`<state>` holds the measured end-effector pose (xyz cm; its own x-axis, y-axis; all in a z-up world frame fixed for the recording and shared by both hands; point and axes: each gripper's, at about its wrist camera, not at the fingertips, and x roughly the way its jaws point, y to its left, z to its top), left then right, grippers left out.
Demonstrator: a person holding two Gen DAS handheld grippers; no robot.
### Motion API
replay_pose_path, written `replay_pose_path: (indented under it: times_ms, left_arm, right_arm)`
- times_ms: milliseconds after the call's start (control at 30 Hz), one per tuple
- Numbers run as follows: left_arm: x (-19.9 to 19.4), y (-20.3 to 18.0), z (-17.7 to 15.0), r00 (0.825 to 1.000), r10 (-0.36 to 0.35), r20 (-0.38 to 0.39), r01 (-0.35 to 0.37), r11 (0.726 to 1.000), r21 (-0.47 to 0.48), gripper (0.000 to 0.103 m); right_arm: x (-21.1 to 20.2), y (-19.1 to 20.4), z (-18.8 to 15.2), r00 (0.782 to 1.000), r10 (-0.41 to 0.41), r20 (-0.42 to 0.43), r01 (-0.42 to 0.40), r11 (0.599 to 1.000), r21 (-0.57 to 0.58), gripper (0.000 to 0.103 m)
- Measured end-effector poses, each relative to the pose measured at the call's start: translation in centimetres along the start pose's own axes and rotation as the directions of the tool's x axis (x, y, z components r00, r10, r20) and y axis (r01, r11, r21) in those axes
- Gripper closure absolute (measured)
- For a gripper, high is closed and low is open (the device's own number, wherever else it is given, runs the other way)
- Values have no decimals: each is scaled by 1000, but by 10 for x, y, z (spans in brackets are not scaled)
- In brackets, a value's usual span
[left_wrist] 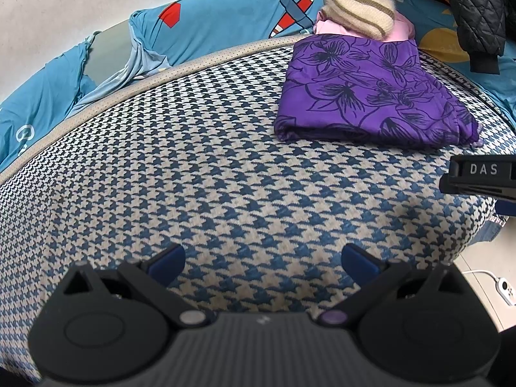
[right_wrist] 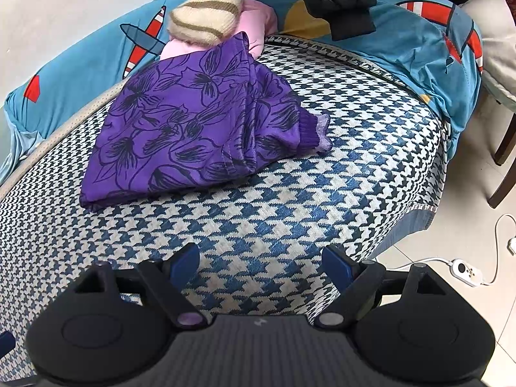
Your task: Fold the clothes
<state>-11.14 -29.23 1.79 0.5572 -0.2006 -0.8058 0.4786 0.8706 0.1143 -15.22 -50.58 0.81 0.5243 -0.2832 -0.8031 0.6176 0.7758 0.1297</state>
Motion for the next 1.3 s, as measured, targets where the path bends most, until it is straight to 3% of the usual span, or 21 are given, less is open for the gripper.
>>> replay_pose_path:
  times_ms: [900,1300]
  left_arm:
    - [-1,1,-5,1000,-10,-5,10,1000,9,0]
    - [-8,37,-25,1000,7,-19,-7,1000,-29,0]
  right_arm:
    - [1,6,-4,1000,2,-6,-3,1000,-22,20]
    - [-4,42,-26,998,55,-17,-57,993,-104,20]
